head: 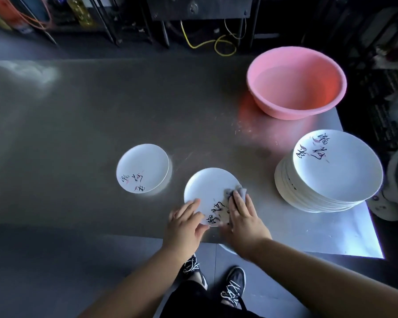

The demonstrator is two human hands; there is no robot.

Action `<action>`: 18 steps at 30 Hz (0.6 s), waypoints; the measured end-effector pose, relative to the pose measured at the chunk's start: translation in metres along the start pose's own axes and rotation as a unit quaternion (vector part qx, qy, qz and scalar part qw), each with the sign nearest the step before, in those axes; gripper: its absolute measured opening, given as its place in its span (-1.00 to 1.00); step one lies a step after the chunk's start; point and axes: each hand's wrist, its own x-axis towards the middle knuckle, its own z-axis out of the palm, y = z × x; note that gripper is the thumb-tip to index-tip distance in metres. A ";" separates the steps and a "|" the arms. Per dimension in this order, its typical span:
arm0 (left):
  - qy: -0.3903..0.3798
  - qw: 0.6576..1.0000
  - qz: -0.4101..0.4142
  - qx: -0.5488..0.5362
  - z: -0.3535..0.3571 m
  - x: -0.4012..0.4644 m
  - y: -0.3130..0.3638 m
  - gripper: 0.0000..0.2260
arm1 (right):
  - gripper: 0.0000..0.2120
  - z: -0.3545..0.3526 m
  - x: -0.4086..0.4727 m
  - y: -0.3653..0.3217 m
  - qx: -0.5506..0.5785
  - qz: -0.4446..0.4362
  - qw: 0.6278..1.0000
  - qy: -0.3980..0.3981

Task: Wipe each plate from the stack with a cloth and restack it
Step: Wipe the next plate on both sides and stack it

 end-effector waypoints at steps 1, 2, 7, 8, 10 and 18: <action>0.004 1.000 0.005 -0.004 0.000 0.000 0.000 -0.85 | -0.17 0.005 -0.007 -0.001 -0.005 -0.001 1.000 -0.012; 0.008 1.000 0.010 -0.007 -0.001 -0.001 0.000 -0.85 | -0.17 0.006 -0.007 -0.001 -0.009 -0.003 1.000 -0.018; 0.032 0.999 -0.003 -0.021 0.003 -0.003 0.007 -0.87 | -0.27 -0.025 0.040 0.015 -0.011 -0.032 0.999 0.030; 0.038 0.999 -0.009 -0.020 0.004 -0.002 0.010 -0.87 | -0.28 -0.027 0.045 0.017 -0.009 -0.034 0.999 0.034; 0.043 0.999 -0.026 -0.015 0.003 0.002 0.019 -0.88 | -0.27 -0.020 0.040 0.015 -0.015 -0.018 0.999 0.040; -0.012 0.998 -0.047 0.038 -0.020 0.019 0.013 -0.43 | -0.26 -0.019 0.005 0.025 -0.055 -0.068 0.996 -0.013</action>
